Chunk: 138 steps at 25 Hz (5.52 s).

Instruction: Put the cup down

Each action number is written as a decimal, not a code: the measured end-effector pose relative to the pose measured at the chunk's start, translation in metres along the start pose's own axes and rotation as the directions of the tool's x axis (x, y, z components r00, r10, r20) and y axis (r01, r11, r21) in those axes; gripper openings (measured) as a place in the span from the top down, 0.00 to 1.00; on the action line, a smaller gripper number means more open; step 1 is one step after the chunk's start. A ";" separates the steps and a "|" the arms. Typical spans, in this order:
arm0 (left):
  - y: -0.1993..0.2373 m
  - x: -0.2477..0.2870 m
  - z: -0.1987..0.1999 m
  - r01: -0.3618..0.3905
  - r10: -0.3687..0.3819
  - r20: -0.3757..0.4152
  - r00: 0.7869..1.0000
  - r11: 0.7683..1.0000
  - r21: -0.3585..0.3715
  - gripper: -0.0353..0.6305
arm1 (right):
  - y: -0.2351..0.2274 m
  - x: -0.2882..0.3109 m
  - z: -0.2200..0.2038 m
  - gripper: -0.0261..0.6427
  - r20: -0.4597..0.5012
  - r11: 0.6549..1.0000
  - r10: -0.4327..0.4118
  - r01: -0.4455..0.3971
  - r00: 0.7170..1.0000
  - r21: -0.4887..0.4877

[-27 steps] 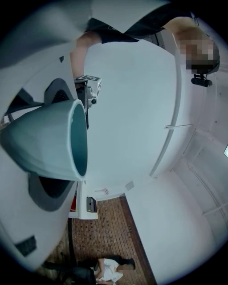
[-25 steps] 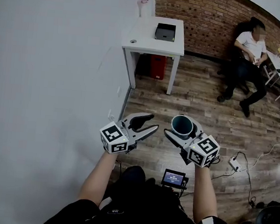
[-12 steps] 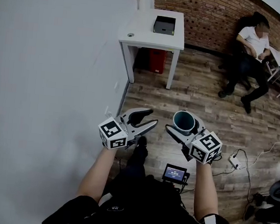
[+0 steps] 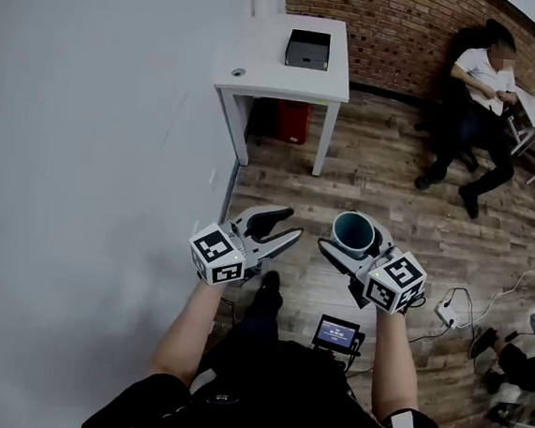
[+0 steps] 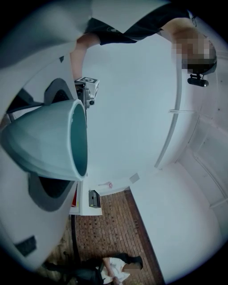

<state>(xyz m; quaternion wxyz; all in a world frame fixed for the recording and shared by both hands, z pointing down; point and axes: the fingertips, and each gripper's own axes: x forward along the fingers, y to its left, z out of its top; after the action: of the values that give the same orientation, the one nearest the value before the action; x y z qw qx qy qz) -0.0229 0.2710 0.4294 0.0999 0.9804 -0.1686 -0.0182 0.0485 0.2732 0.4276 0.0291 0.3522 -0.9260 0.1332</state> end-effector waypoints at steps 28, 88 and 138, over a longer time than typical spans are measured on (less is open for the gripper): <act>0.237 0.044 0.052 0.073 -0.073 0.009 0.997 0.997 -0.035 0.68 | -0.148 0.179 0.067 0.35 0.002 0.995 -0.095 0.094 0.996 0.035; 0.482 0.259 0.101 -0.039 0.038 -0.028 0.999 0.999 -0.010 0.68 | -0.447 0.308 0.159 0.35 0.052 0.997 0.060 -0.062 0.997 0.037; 0.615 0.264 0.125 -0.005 0.006 -0.021 1.000 0.998 0.055 0.85 | -0.606 0.510 0.179 0.35 0.070 0.985 -0.120 0.127 0.990 -0.116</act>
<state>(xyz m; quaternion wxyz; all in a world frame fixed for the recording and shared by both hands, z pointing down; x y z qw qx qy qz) 0.0161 -0.4087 0.4304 0.0747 0.9825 -0.1708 -0.0028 0.0732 -0.5375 0.4679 0.0293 0.4105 -0.9092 0.0637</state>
